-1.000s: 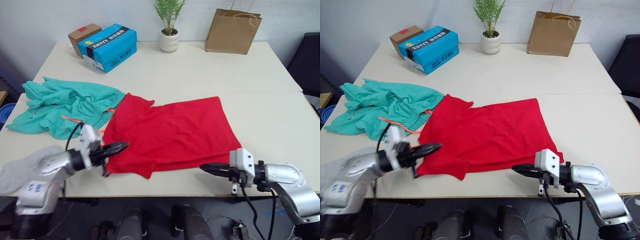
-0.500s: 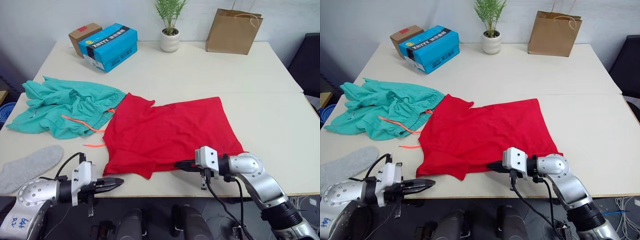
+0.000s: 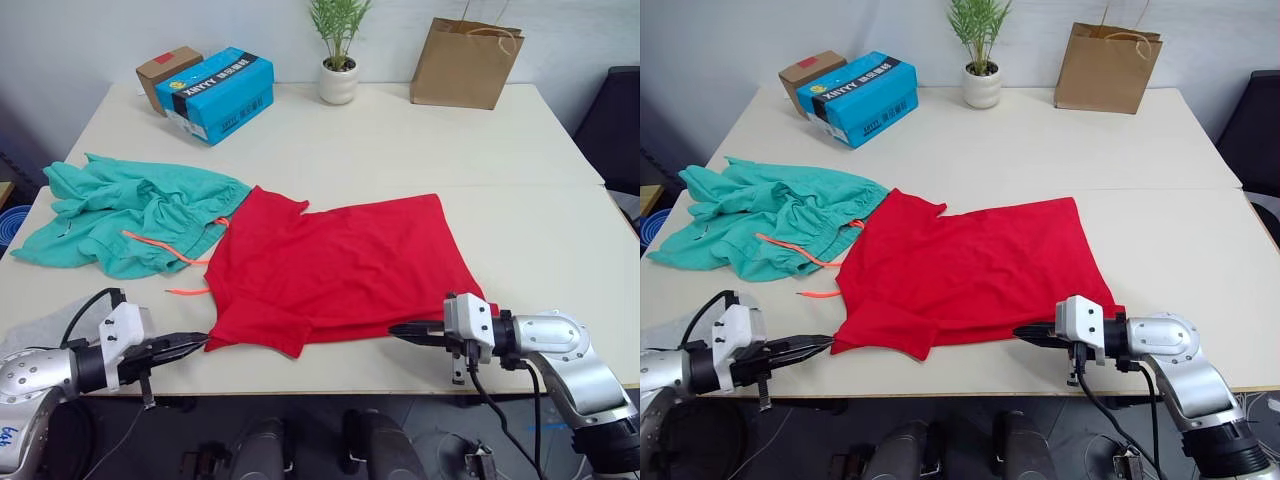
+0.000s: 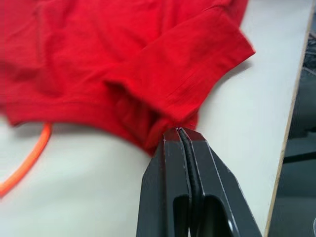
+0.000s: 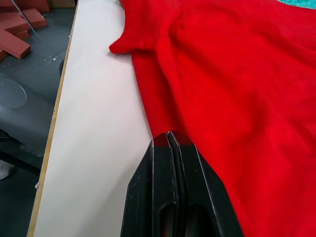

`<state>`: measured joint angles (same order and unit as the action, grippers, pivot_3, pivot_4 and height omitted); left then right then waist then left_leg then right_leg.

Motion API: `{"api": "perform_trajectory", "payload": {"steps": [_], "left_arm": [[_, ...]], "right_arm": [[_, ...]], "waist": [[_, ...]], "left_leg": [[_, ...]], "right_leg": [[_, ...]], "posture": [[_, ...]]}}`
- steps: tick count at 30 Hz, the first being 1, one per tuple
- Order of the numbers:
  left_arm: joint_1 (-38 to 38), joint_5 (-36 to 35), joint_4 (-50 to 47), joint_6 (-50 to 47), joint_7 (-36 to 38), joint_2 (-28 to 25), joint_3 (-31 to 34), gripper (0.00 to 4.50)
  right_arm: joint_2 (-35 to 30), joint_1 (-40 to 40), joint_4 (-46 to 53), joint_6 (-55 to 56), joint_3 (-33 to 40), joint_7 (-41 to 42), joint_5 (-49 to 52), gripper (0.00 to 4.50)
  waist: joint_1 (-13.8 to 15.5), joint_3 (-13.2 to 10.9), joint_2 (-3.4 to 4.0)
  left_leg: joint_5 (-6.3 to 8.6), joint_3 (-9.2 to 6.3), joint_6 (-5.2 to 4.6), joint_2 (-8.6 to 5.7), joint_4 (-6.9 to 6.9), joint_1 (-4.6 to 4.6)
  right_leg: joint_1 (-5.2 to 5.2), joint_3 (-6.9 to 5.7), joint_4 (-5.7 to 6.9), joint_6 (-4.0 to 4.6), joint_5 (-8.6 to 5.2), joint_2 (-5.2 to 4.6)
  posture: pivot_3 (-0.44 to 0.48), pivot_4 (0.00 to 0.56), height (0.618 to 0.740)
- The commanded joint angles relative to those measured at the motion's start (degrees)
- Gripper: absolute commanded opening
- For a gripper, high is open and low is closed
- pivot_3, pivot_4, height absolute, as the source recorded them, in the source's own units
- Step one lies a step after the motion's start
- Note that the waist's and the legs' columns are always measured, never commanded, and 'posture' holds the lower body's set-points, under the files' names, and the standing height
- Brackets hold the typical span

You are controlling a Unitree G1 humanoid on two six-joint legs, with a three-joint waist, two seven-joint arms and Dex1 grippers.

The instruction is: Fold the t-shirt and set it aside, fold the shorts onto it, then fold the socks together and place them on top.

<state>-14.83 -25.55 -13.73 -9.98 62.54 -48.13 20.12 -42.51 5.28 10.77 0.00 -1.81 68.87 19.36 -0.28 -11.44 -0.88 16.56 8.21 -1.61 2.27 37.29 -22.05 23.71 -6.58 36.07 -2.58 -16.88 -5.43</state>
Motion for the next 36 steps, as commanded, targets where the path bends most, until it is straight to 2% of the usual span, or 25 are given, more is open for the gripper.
{"api": "perform_trajectory", "payload": {"steps": [1, 9, 20, 24, 36], "left_arm": [[1.5, 0.2, 0.7, 0.4, 1.1, -0.3, -1.5, 0.03], [5.9, 0.9, 1.4, 0.7, 0.7, 0.8, -5.2, 0.03], [7.9, -0.3, 6.7, -1.9, 3.3, -2.7, -2.8, 0.03], [11.3, -0.8, 6.5, -3.0, 2.1, -1.1, -4.7, 0.03], [14.6, 1.7, 8.2, -1.7, 1.6, 1.3, -9.0, 0.03]], "right_arm": [[-0.6, -0.3, 0.8, 0.7, 2.1, -0.3, 1.3, 0.0], [-0.2, -0.1, 0.9, 0.3, 2.0, -1.3, 1.5, 0.0], [0.0, -0.8, 0.0, 1.1, 2.0, -1.3, 1.4, 0.0], [0.2, -1.2, -1.1, 2.2, 2.0, -1.0, 1.3, 0.0], [-0.1, -2.5, -0.7, 2.6, 2.4, -0.6, 1.9, 0.0]], "waist": [[0.1, 0.0, -0.01], [0.2, 0.0, -0.01], [0.1, 0.0, -0.01], [0.3, 0.0, -0.01], [0.1, 0.0, -0.01]], "left_leg": [[0.01, 0.0, 0.0, 0.0, 0.01, 0.0], [0.04, -0.01, 0.09, 0.0, 0.01, -0.01], [0.01, -0.01, 0.05, 0.0, 0.01, 0.0], [0.03, -0.01, 0.07, 0.0, 0.02, -0.01], [-0.01, 0.01, 0.06, 0.0, 0.02, 0.0]], "right_leg": [[-0.01, 0.0, -0.01, 0.0, 0.0, 0.0], [-0.01, 0.01, 0.0, 0.0, 0.0, -0.02], [0.0, 0.01, 0.01, 0.0, 0.0, -0.01], [-0.01, 0.01, 0.0, 0.0, 0.0, -0.02], [0.0, 0.02, 0.04, -0.01, 0.01, -0.01]], "posture": [[0.0, 0.15, 0.74], [0.0, 0.15, 0.74], [0.0, 0.15, 0.74], [0.0, 0.15, 0.74], [0.0, 0.15, 0.74]]}}
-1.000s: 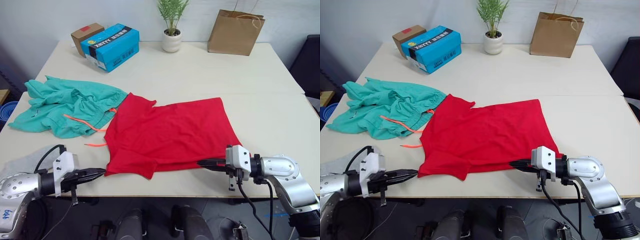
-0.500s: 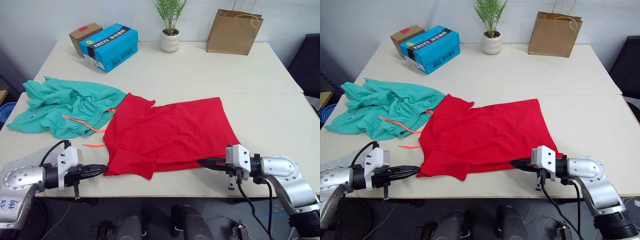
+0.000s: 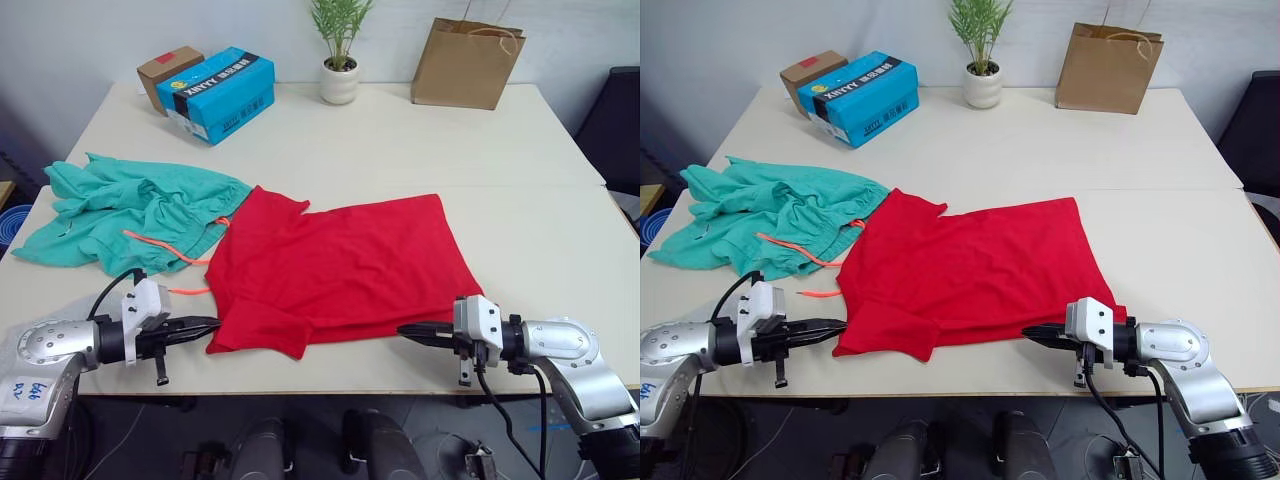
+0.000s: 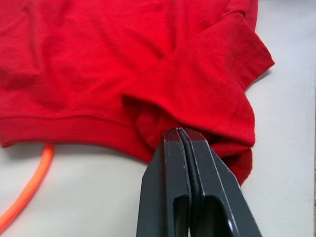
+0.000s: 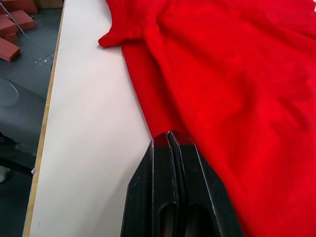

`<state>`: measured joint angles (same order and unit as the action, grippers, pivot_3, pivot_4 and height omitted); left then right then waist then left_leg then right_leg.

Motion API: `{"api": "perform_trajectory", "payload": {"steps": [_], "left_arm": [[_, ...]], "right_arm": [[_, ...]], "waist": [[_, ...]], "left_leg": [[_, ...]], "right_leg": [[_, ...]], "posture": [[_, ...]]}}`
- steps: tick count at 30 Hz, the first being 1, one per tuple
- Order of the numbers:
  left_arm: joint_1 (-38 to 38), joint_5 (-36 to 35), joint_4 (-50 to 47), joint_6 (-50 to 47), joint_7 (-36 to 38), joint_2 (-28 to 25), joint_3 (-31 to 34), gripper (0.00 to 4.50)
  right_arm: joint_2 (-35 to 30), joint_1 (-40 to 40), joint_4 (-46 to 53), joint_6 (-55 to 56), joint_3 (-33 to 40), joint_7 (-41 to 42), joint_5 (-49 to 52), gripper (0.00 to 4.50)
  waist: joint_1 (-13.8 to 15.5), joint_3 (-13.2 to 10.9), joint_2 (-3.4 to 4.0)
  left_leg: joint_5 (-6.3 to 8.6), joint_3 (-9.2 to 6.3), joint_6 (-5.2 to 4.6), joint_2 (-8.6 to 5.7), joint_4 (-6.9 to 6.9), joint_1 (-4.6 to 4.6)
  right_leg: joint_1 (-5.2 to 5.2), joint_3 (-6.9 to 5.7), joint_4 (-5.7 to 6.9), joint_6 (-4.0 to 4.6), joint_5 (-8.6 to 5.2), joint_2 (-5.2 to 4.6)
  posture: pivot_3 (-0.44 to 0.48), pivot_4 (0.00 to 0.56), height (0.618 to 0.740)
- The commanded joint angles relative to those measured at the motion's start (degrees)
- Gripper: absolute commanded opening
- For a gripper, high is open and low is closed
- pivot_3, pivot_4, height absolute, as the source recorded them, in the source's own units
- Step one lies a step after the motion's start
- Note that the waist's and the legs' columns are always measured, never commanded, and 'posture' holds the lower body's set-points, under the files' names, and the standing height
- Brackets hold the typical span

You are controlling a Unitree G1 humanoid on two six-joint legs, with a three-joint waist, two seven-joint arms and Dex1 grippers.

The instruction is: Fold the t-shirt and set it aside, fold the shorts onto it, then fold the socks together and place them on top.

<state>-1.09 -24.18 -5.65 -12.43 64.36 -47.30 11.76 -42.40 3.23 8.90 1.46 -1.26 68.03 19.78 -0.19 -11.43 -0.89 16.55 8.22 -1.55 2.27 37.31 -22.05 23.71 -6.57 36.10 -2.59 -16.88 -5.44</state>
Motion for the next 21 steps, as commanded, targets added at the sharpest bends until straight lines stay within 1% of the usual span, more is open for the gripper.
{"api": "perform_trajectory", "payload": {"steps": [1, 8, 14, 18, 21], "left_arm": [[1.2, 0.6, 0.0, 1.0, -0.1, 0.7, -1.3, 0.03], [1.1, 2.5, -0.7, 3.8, 2.7, 0.2, -4.9, 0.03], [3.4, 2.0, -1.3, 3.4, 2.3, 1.9, -7.1, 0.03], [5.5, 0.4, -1.3, 1.7, 1.3, 4.2, -7.5, 0.03], [9.0, -2.4, -0.6, -1.8, -2.2, 8.4, -6.9, 0.03]], "right_arm": [[-0.2, -0.5, 1.2, 1.2, 1.8, 0.2, 1.4, 0.0], [0.0, -1.1, 0.7, 1.7, 1.7, -0.4, 0.9, 0.0], [0.0, -1.9, -0.4, 2.9, 1.9, -0.6, 0.6, 0.0], [-0.1, -2.3, -0.6, 3.4, 2.1, -0.7, 0.8, 0.0], [-0.3, -2.9, -0.9, 4.0, 2.6, -0.9, 1.0, 0.0]], "waist": [[0.1, 0.0, 0.0], [0.1, 0.0, 0.0], [0.1, 0.0, 0.0], [0.1, 0.0, 0.0], [0.3, 0.0, -0.01]], "left_leg": [[0.0, 0.0, 0.0, 0.0, 0.01, 0.0], [0.0, 0.0, 0.01, 0.0, 0.0, 0.0], [-0.01, 0.0, -0.01, 0.0, 0.01, 0.0], [-0.03, 0.0, 0.02, -0.01, 0.03, 0.0], [-0.12, 0.01, 0.14, -0.01, 0.09, -0.01]], "right_leg": [[0.0, 0.0, 0.0, 0.0, 0.0, 0.0], [0.0, 0.0, 0.0, 0.0, 0.0, 0.0], [0.0, 0.0, 0.01, 0.0, 0.0, 0.0], [-0.01, 0.0, 0.03, 0.0, 0.0, 0.0], [-0.02, 0.0, 0.07, -0.02, 0.01, 0.0]], "posture": [[0.0, 0.15, 0.74], [0.0, 0.15, 0.74], [0.0, 0.15, 0.74], [0.0, 0.15, 0.74], [0.0, 0.15, 0.74]]}}
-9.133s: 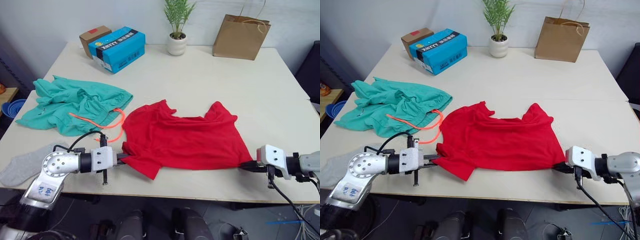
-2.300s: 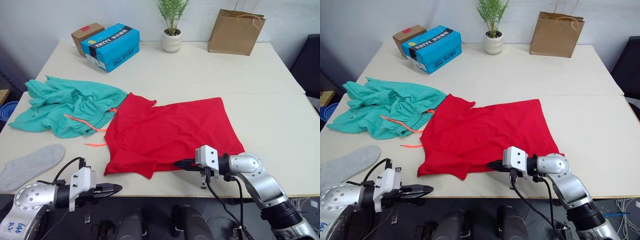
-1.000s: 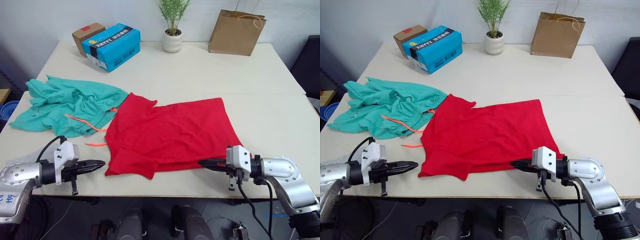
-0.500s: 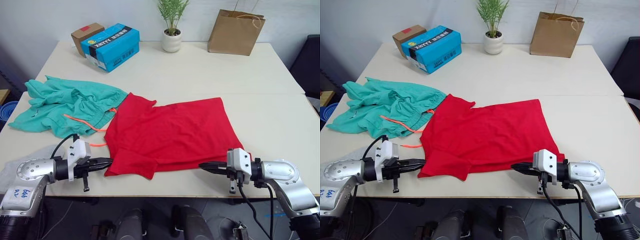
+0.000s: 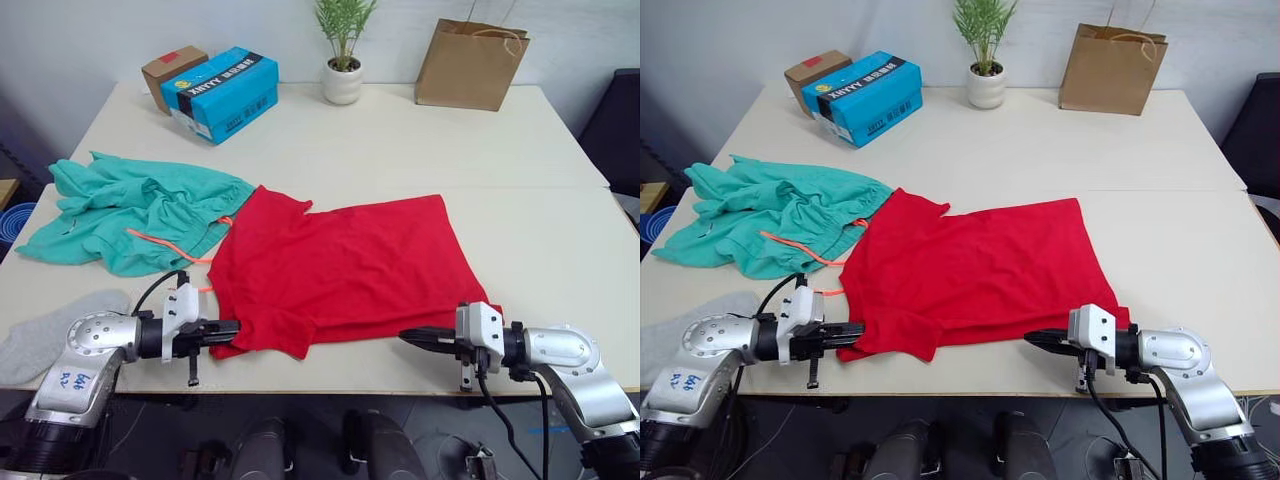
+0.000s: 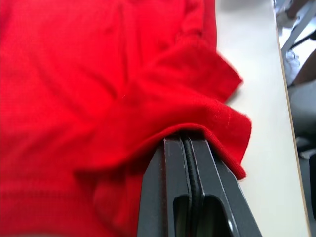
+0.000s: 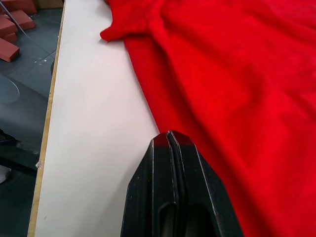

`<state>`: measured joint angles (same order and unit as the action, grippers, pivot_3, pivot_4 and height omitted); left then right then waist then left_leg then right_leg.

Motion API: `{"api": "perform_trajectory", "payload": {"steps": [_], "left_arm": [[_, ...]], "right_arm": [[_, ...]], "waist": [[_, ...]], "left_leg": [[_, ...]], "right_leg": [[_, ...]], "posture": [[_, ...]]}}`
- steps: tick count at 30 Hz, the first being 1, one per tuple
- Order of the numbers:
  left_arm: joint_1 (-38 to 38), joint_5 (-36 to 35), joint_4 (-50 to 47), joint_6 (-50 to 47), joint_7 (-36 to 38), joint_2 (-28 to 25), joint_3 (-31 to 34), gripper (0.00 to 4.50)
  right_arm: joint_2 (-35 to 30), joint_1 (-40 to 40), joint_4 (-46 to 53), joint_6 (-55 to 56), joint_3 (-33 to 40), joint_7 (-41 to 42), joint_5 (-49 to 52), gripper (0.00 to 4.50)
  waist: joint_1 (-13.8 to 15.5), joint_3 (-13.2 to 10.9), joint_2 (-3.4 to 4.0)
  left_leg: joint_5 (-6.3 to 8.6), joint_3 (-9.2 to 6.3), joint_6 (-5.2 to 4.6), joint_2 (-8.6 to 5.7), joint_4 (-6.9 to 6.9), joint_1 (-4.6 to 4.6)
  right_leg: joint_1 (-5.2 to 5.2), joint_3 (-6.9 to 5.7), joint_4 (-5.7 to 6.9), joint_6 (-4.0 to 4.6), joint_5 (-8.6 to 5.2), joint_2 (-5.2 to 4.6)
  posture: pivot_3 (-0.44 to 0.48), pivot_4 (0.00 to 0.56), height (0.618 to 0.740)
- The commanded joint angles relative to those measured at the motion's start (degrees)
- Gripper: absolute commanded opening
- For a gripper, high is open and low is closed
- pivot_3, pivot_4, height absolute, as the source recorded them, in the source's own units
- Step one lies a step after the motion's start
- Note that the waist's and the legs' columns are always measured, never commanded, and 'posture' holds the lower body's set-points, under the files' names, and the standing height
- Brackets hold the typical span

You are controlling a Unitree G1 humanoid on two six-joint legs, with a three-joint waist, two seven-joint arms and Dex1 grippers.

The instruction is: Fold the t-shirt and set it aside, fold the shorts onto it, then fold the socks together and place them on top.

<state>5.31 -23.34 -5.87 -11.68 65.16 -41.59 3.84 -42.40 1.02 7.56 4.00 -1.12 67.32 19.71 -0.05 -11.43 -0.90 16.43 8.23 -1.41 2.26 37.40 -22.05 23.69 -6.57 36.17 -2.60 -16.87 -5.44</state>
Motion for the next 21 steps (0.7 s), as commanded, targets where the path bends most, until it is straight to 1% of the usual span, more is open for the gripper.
{"api": "perform_trajectory", "payload": {"steps": [1, 4, 8, 13, 16, 18, 19, 21], "left_arm": [[3.9, -4.2, 0.3, -3.9, -5.1, 4.6, 1.8, 0.03], [7.0, -5.8, 2.9, -8.8, -11.8, 9.1, 3.7, 0.03], [8.7, -7.1, 4.0, -12.4, -17.2, 12.9, 5.4, 0.03], [8.6, -7.8, 2.9, -14.8, -21.7, 14.9, 7.5, 0.03], [7.2, -7.3, 2.9, -14.2, -22.3, 14.5, 8.6, 0.03], [5.7, -8.5, 0.5, -13.6, -20.0, 13.5, 9.3, 0.03], [4.8, -8.9, -1.2, -12.9, -17.5, 11.9, 9.4, 0.03], [2.9, -7.4, -2.4, -11.4, -12.7, 6.9, 9.3, 0.03]], "right_arm": [[-0.2, -0.9, 0.5, 1.4, 2.7, -0.4, 1.1, 0.0], [-0.3, -1.1, 0.6, 1.4, 3.7, -1.0, 1.2, 0.0], [-0.1, -1.4, 1.1, 1.1, 5.2, -2.3, 1.6, 0.0], [0.2, -1.6, 2.3, -0.3, 7.1, -4.6, 2.5, 0.0], [-0.1, -1.7, 3.3, -1.6, 7.7, -5.5, 2.8, 0.0], [-0.3, -1.8, 4.3, -2.6, 7.9, -5.7, 3.2, 0.0], [-0.5, -1.9, 4.8, -3.0, 8.0, -5.7, 3.4, 0.0], [-0.7, -2.0, 5.6, -3.8, 8.1, -5.9, 3.5, 0.0]], "waist": [[0.3, 0.0, 0.0], [0.2, 0.0, -0.02], [-0.1, 0.0, -0.04], [0.0, 0.0, -0.05], [0.0, 0.0, -0.05], [0.0, 0.0, -0.05], [-0.1, 0.0, -0.05], [-0.1, 0.0, -0.06]], "left_leg": [[-0.01, -0.01, -0.02, -0.01, 0.03, 0.0], [-0.02, 0.0, -0.04, -0.02, 0.15, 0.0], [-0.02, 0.01, -0.02, -0.02, 0.19, 0.02], [-0.04, -0.01, 0.02, -0.01, 0.24, 0.02], [-0.03, 0.0, 0.03, -0.01, 0.25, 0.02], [-0.03, 0.0, 0.05, -0.01, 0.24, 0.04], [-0.03, 0.0, 0.05, -0.01, 0.24, 0.03], [-0.02, 0.01, 0.08, 0.0, 0.23, 0.02]], "right_leg": [[-0.02, -0.01, 0.01, -0.02, 0.01, 0.0], [-0.07, 0.0, 0.06, -0.1, 0.06, -0.01], [-0.07, 0.02, 0.17, -0.11, 0.06, 0.01], [-0.07, 0.03, 0.22, -0.11, 0.06, 0.02], [-0.06, 0.03, 0.23, -0.11, 0.06, 0.02], [-0.06, 0.04, 0.23, -0.1, 0.05, 0.02], [-0.06, 0.04, 0.23, -0.1, 0.05, 0.02], [-0.03, 0.05, 0.23, -0.08, 0.04, 0.02]], "posture": [[0.0, 0.15, 0.74], [0.0, 0.15, 0.74], [0.0, 0.15, 0.74], [0.0, 0.15, 0.74], [0.0, 0.15, 0.74], [0.0, 0.15, 0.74], [0.0, 0.15, 0.74], [0.0, 0.15, 0.74]]}}
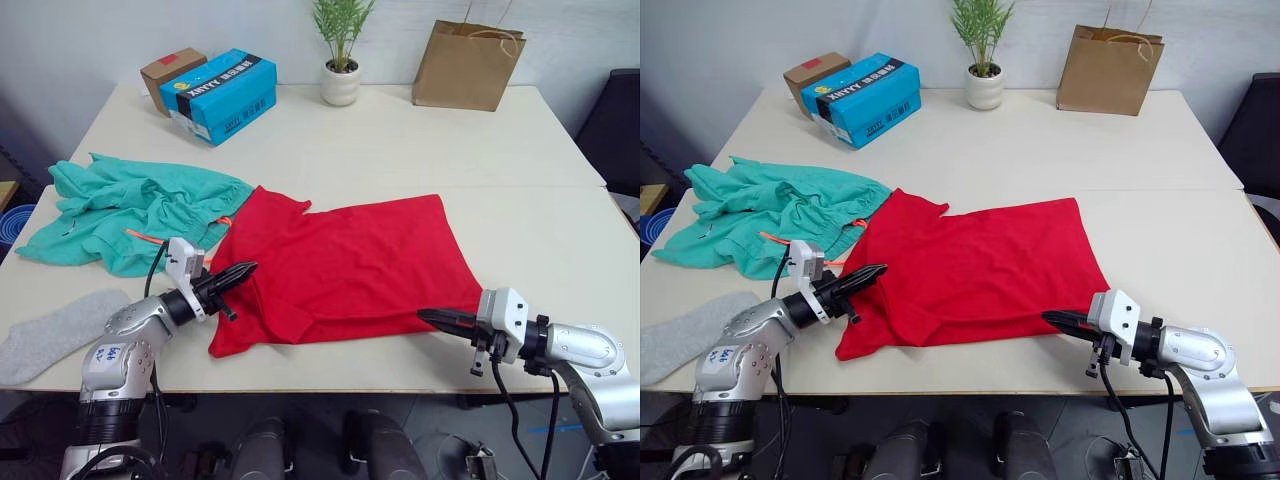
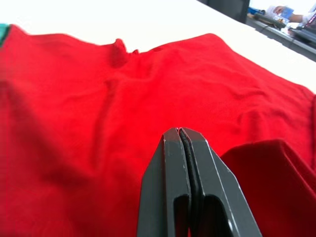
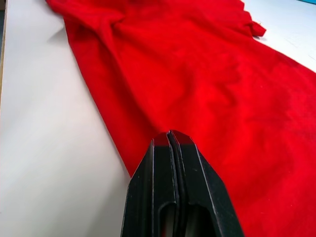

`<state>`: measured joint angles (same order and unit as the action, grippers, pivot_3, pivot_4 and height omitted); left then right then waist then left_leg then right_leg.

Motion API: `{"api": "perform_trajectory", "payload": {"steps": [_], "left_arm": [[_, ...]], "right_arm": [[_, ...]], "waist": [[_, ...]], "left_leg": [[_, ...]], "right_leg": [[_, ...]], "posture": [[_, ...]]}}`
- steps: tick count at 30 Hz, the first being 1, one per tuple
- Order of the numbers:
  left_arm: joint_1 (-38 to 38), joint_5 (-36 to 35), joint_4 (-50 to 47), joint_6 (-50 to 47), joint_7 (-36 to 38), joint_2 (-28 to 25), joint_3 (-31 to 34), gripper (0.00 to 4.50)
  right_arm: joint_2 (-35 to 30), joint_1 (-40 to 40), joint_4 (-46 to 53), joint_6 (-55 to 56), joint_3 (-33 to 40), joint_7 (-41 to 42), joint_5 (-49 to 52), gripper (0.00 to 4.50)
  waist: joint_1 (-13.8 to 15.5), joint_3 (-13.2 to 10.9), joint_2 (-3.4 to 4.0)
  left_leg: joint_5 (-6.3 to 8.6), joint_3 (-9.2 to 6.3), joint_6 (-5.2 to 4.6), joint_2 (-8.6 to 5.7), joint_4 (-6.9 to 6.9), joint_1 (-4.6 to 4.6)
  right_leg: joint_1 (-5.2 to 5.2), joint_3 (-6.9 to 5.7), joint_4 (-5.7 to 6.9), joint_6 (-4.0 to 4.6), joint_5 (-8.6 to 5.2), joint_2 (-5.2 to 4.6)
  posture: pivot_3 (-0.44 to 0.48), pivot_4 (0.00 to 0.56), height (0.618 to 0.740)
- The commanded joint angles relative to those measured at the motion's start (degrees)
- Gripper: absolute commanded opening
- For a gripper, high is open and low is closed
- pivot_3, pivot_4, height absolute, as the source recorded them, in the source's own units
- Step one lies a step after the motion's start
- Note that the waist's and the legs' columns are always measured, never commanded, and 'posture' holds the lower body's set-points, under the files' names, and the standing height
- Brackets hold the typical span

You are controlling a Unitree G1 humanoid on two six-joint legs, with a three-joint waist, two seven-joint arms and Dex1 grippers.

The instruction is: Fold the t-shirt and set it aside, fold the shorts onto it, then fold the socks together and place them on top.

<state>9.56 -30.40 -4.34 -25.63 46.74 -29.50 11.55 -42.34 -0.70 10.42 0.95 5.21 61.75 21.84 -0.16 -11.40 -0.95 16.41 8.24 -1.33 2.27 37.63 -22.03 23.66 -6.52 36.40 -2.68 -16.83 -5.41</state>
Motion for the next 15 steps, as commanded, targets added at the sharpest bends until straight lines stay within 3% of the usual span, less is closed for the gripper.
{"api": "perform_trajectory", "payload": {"steps": [1, 7, 15], "left_arm": [[-2.0, 0.4, -4.0, 3.2, 7.1, -6.9, 1.4, 0.03], [-6.6, 4.2, -6.1, 6.7, 15.1, -14.6, -4.0, 0.03], [-2.0, 8.9, -5.5, 11.3, 16.6, -12.1, -12.7, 0.03]], "right_arm": [[-0.8, -0.3, 2.9, -1.1, 1.8, -0.4, 1.4, 0.0], [-0.8, -0.2, 4.3, -2.6, 1.9, -0.8, 1.3, 0.0], [-0.5, -0.2, 4.7, -3.1, 1.6, -1.1, 1.1, 0.0]], "waist": [[0.0, 0.0, 0.0], [0.3, 0.0, 0.03], [0.2, 0.0, 0.03]], "left_leg": [[0.0, 0.0, 0.02, 0.01, 0.0, 0.0], [0.11, 0.01, 0.12, 0.01, -0.07, 0.01], [0.07, -0.01, -0.06, 0.01, -0.1, -0.03]], "right_leg": [[0.01, 0.0, 0.0, 0.02, -0.01, 0.01], [0.01, 0.03, -0.11, 0.08, -0.04, -0.03], [0.03, 0.02, -0.16, 0.07, -0.04, -0.04]], "posture": [[0.0, 0.15, 0.74], [0.0, 0.15, 0.74], [0.0, 0.15, 0.74]]}}
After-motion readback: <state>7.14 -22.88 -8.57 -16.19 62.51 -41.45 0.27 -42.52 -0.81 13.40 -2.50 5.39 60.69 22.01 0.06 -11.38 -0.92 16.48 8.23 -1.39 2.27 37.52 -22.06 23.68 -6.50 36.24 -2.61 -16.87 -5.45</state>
